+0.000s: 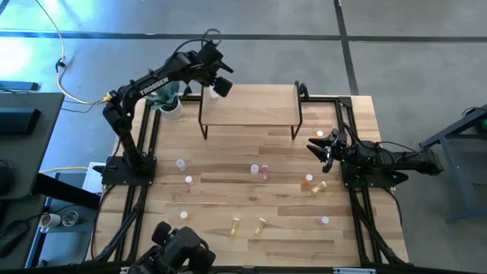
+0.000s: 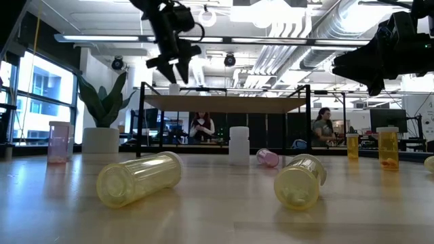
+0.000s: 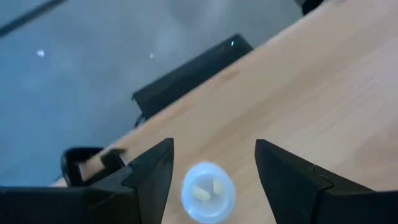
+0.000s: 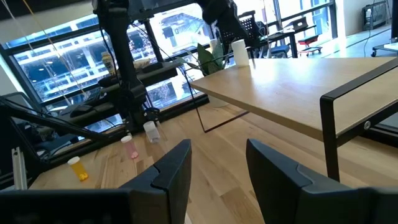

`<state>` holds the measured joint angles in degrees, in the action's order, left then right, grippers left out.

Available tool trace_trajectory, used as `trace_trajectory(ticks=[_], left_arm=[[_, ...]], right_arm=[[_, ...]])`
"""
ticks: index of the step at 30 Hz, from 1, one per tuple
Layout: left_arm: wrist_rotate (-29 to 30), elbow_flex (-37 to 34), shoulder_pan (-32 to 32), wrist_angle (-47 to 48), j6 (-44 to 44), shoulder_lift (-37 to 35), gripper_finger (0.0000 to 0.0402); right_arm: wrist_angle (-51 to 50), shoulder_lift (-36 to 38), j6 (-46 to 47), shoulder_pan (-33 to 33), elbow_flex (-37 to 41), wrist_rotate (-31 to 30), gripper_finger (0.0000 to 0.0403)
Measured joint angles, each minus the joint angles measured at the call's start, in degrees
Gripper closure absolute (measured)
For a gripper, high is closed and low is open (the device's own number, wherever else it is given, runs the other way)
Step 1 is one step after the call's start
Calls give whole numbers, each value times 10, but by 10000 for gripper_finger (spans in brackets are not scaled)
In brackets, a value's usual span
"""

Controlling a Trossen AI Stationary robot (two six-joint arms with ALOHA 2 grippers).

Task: Pick and place medicine bottles onto shelf by color
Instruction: Put the top right orange pill bottle on the shelf

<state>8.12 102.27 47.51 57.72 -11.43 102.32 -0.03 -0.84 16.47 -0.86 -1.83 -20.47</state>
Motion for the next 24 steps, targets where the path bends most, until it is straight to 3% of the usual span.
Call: trace_trajectory(ticks=[6,12,18,24], left_arm=[[-2,98,0,49,30,-1,188],[-59,176,-12,89,69,-16,190],[-69,158,-38,97,63,-70,190],[-59,39,-76,73,17,-141,190]], right_arm=[[0,0,0,0,0,0,257],[0,0,0,0,0,0,257],[0,0,0,0,0,0,257],[0,0,0,0,0,0,257]])
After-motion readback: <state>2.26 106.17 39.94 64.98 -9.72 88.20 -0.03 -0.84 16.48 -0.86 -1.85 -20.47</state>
